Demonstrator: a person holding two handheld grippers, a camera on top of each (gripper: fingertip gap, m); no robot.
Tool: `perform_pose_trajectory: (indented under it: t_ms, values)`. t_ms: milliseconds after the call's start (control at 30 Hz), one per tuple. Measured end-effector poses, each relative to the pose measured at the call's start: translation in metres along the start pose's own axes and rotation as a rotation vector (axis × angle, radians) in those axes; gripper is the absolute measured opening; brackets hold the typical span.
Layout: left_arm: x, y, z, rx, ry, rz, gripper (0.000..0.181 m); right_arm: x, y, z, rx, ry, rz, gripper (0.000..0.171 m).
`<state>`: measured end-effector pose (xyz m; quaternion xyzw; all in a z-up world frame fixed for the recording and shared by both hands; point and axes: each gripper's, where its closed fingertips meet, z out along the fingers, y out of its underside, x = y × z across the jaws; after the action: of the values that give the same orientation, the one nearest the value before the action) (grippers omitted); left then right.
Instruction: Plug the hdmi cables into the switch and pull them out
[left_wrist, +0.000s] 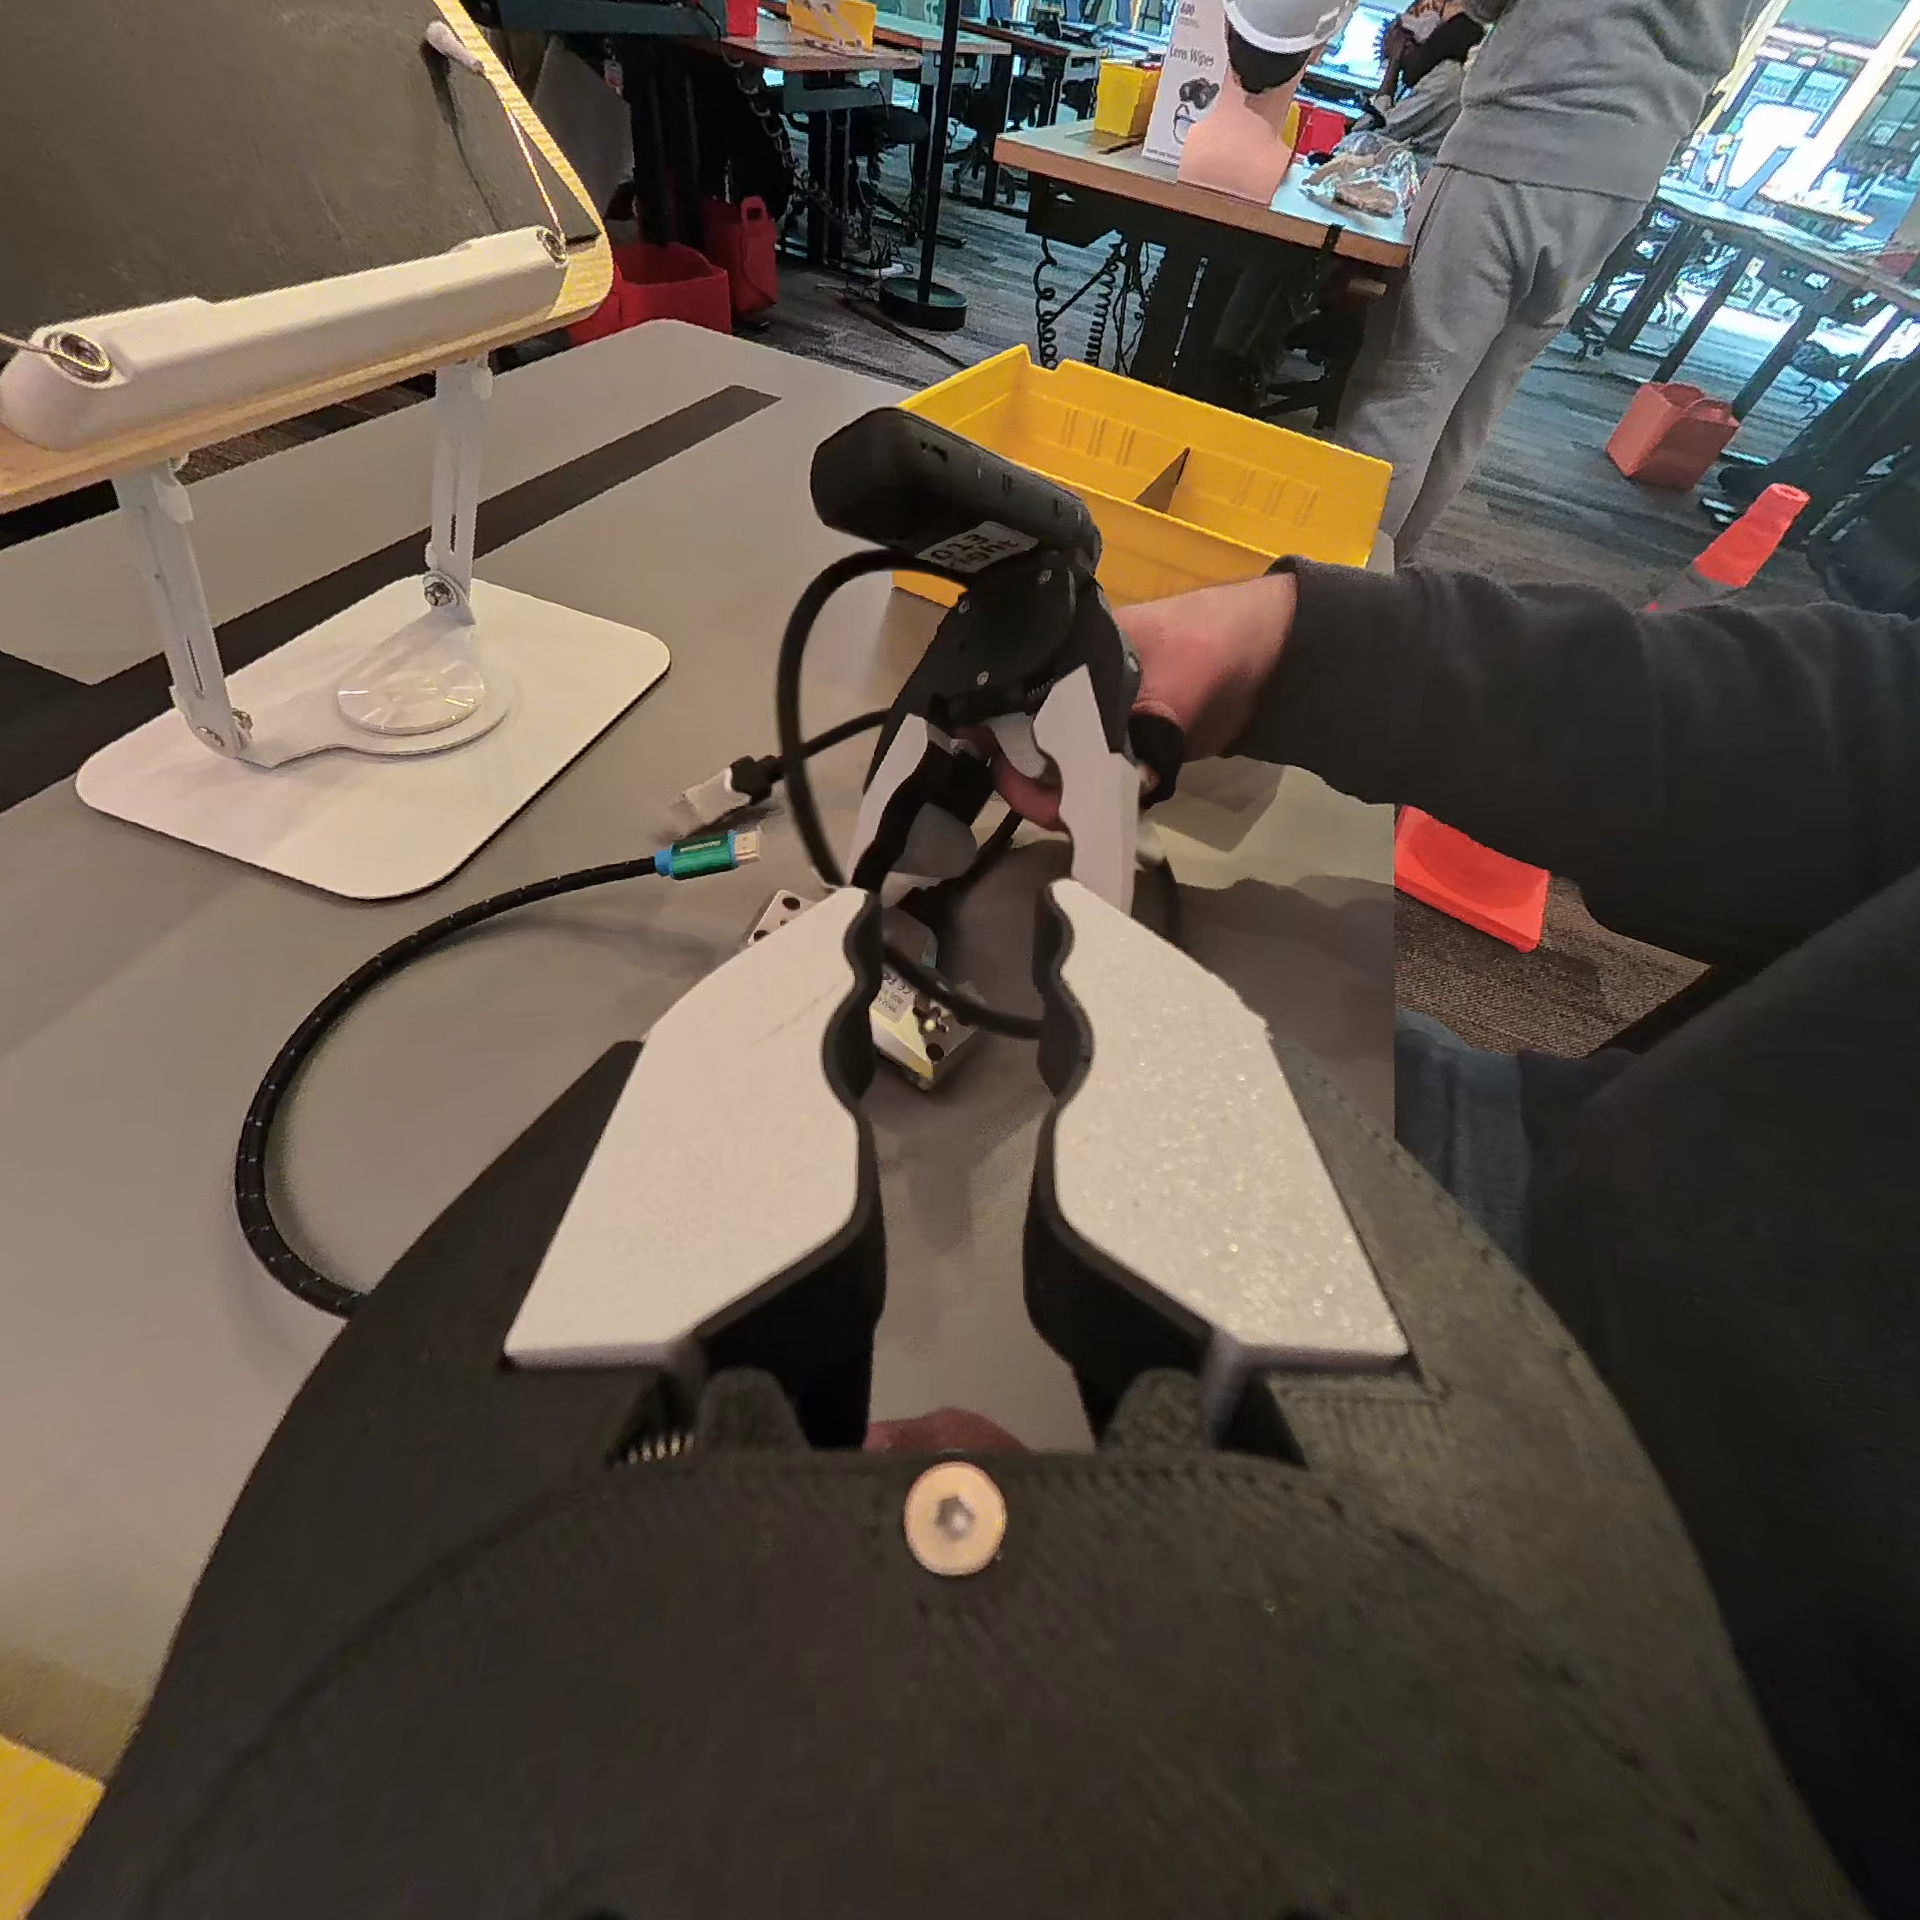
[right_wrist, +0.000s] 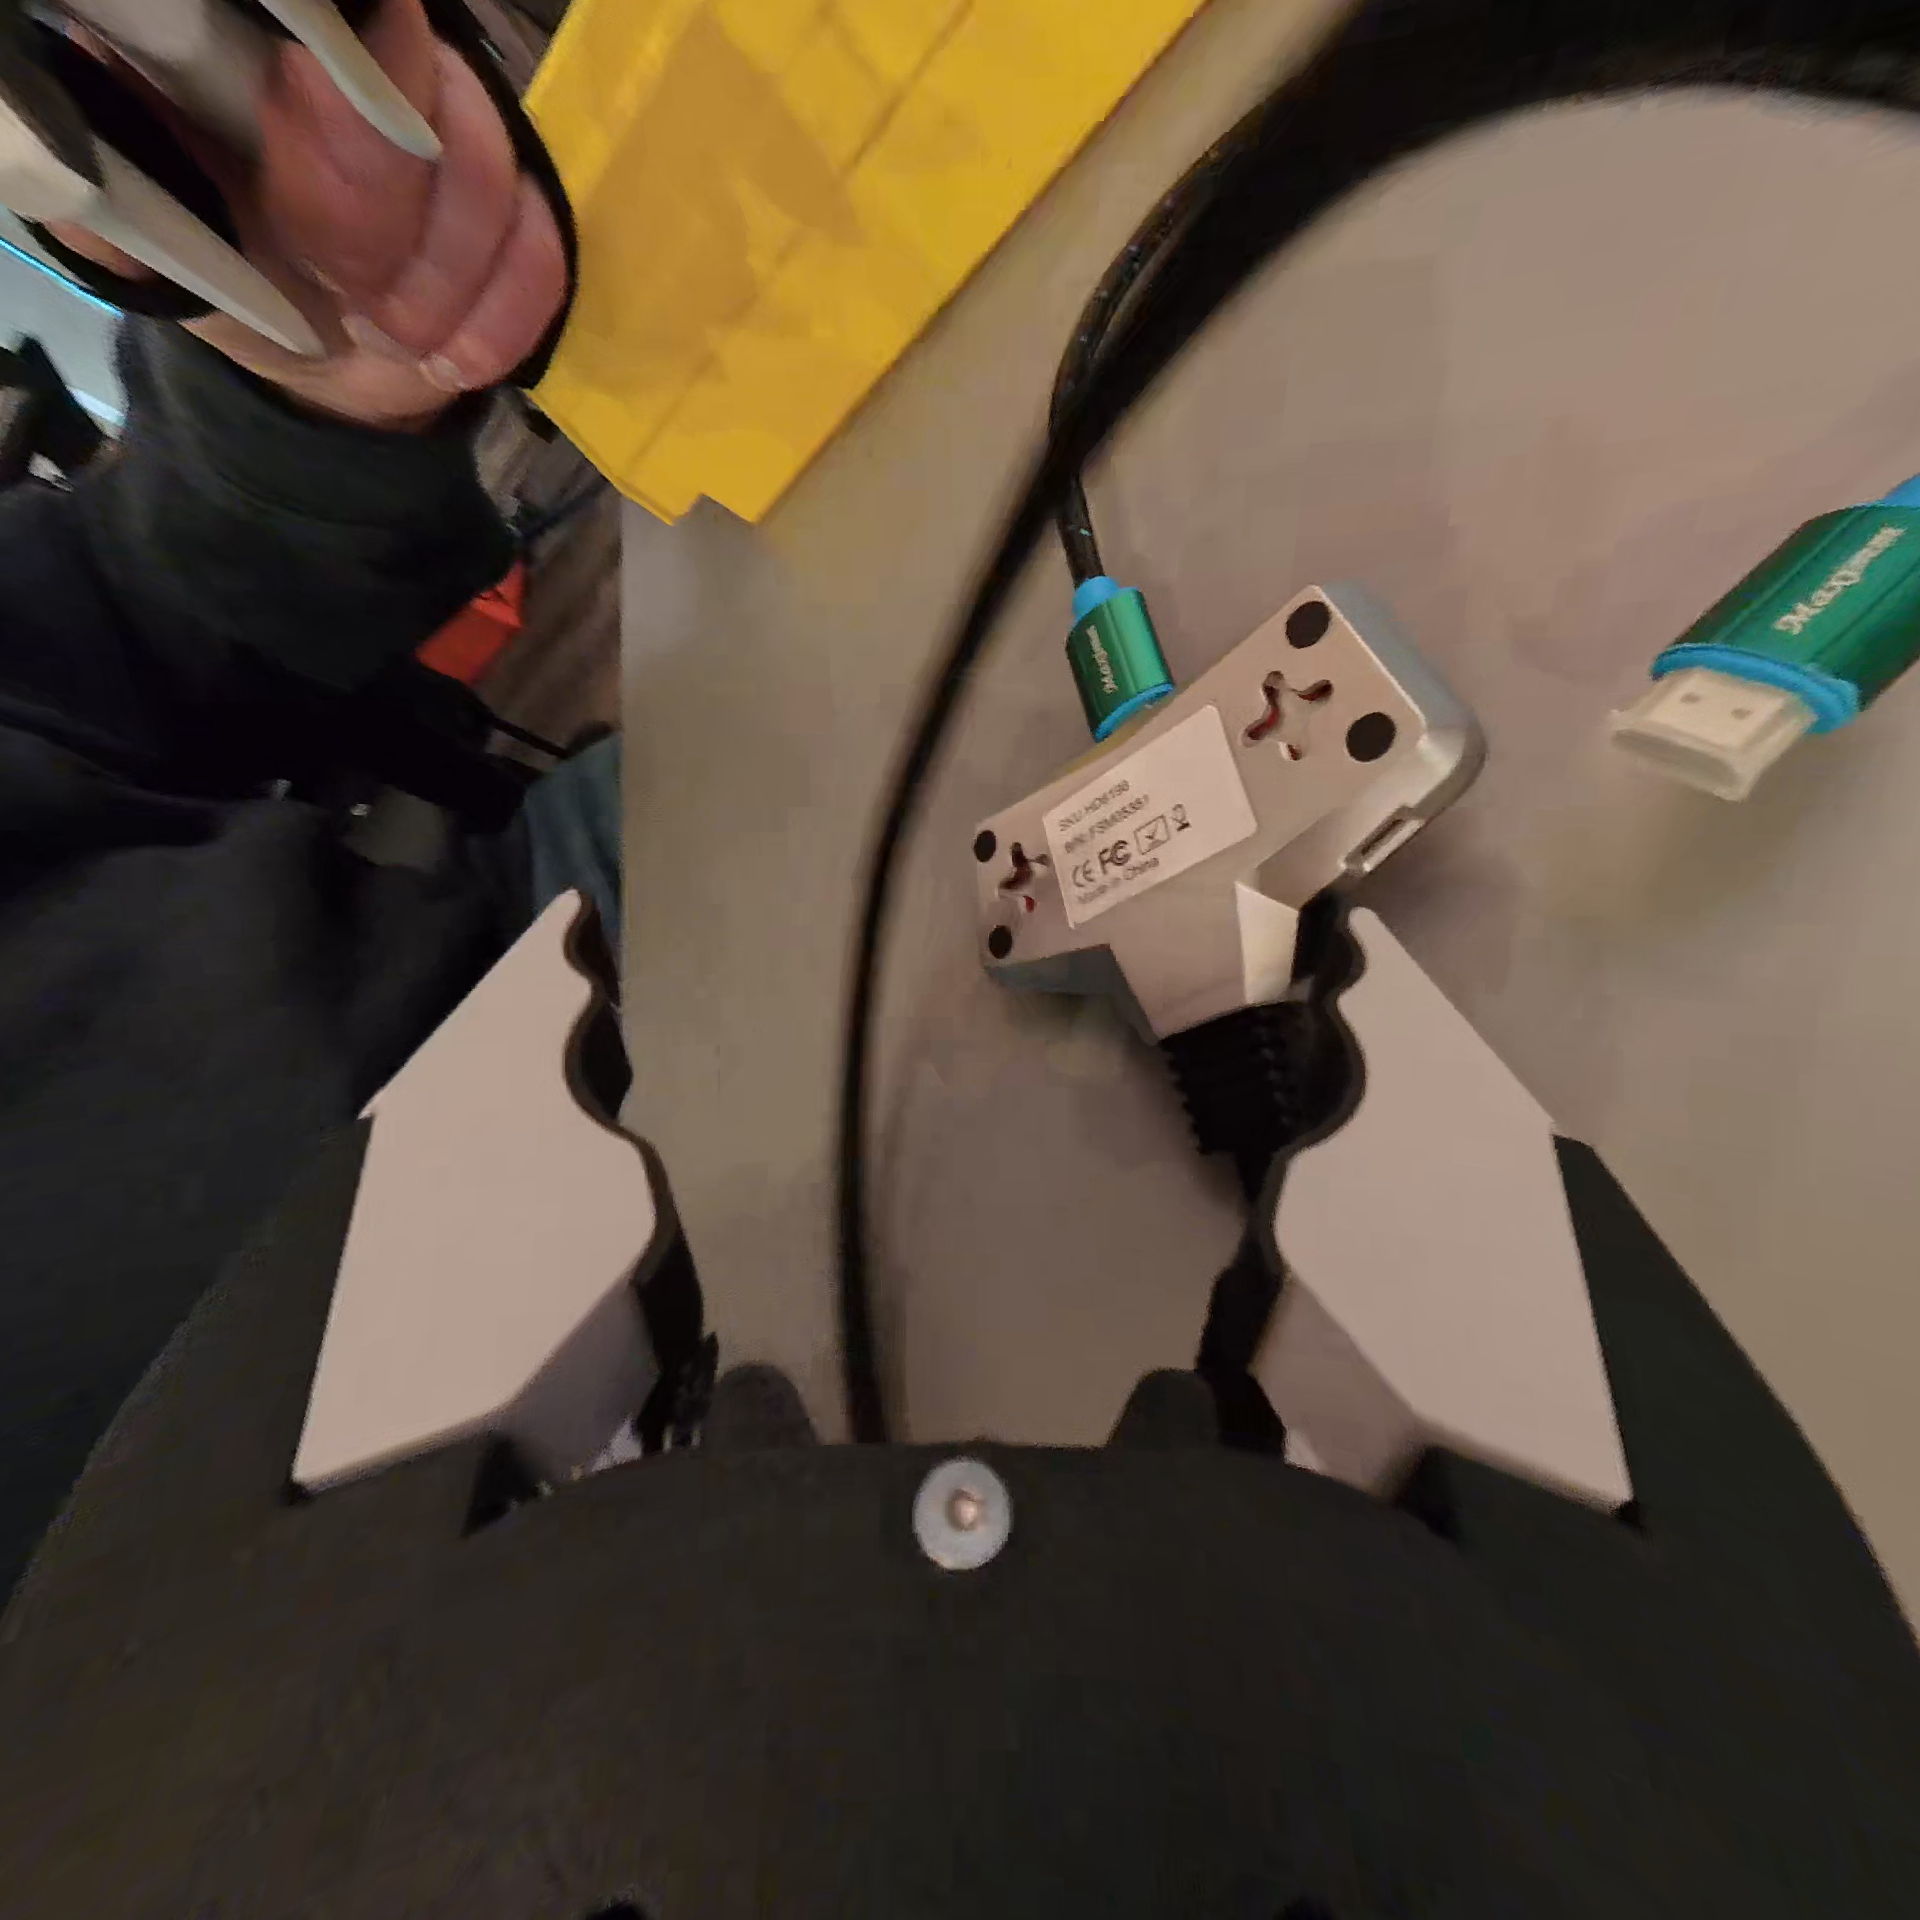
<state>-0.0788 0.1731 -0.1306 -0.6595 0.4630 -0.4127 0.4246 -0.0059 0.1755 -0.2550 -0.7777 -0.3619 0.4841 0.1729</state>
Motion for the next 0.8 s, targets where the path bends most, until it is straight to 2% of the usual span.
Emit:
perform_pose_trajectory:
  t_ms: [167,233,300,333,400,500,567,800]
  values:
    - [0.0,0.0,0.0,-0.001,0.001,0.0,0.027,-0.007,-0.005,0.001,0.042,-0.06,0.043,0.134]
    - [0.0,0.001,0.001,-0.003,0.001,0.0,0.027,0.003,-0.001,0.006,-0.006,0.024,0.011,0.12]
    - [0.001,0.001,0.001,-0.004,0.002,-0.001,0.027,0.016,0.002,0.011,-0.059,0.145,-0.038,0.097]
    - [0.001,0.001,0.002,-0.004,0.003,-0.001,0.027,0.019,0.003,0.014,-0.076,0.184,-0.063,0.091]
    - [0.002,0.001,0.002,-0.005,0.005,0.0,0.027,0.02,0.002,0.022,-0.094,0.216,-0.083,0.08]
    - [0.003,0.001,0.002,-0.007,0.007,0.002,0.027,0.018,0.002,0.032,-0.099,0.196,-0.051,0.052]
    - [0.004,0.001,0.002,-0.006,0.008,0.003,0.027,0.011,0.003,0.037,-0.099,0.123,-0.003,0.042]
    - [0.004,0.0,0.001,-0.001,0.007,0.003,0.027,-0.003,-0.01,0.034,-0.008,0.026,0.0,0.027]
